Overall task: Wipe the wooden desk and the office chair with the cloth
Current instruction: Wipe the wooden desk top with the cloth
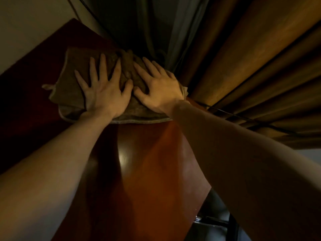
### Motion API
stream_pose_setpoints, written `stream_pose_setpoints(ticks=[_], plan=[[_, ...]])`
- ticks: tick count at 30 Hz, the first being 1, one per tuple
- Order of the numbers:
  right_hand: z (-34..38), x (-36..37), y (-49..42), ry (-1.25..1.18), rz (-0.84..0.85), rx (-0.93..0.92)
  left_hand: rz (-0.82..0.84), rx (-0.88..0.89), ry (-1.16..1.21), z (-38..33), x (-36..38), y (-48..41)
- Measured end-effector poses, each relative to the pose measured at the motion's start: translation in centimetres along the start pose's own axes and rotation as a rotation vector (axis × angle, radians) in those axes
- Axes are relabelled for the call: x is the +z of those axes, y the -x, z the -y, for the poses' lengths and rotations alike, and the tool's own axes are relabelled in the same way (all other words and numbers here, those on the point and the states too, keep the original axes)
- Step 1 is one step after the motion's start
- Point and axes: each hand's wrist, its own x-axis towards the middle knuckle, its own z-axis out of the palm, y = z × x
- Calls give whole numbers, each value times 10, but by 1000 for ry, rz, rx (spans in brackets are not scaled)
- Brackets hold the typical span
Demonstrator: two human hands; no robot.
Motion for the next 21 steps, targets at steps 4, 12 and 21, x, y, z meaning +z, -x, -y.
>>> stream_pose_setpoints(ticks=[4, 12, 21], plan=[[3, -3, -1, 11, -10, 50, 0, 27, 9, 1, 1, -11], [39, 11, 69, 76, -59, 144, -42, 71, 45, 11, 7, 42], [104, 37, 203, 103, -81, 77, -39, 119, 33, 50, 17, 193]])
